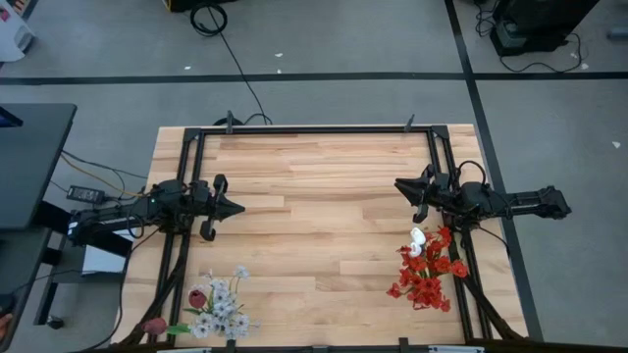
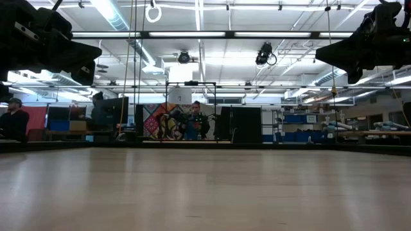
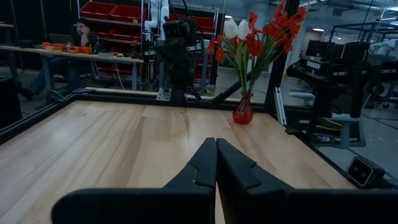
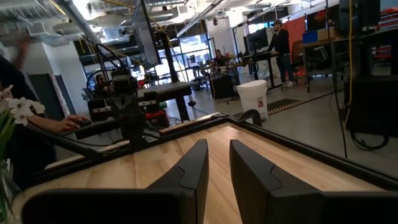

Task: Sort flowers into vase by color
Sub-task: Return to Home Position

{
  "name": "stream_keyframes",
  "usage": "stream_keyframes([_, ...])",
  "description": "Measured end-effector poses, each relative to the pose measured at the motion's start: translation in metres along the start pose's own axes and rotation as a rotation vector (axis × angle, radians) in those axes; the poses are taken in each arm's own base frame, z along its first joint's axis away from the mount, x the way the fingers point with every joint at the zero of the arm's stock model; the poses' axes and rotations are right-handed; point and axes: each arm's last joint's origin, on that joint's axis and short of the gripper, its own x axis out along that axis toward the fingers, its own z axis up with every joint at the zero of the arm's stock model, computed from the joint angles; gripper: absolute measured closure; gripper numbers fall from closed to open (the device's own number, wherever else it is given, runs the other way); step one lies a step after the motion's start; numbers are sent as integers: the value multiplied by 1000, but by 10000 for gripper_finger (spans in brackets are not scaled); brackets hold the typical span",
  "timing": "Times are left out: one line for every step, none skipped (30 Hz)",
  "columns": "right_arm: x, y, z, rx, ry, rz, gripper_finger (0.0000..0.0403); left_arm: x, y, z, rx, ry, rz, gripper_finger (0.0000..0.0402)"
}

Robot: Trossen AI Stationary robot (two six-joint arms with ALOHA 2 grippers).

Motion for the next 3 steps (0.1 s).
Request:
stream_keyframes([0,0,0,0,0,0,328,0,0,0,0,0,0,392])
stream_keyframes([0,0,0,0,0,0,328,0,0,0,0,0,0,392])
stream_keyframes([0,0,0,0,0,0,328,0,0,0,0,0,0,392])
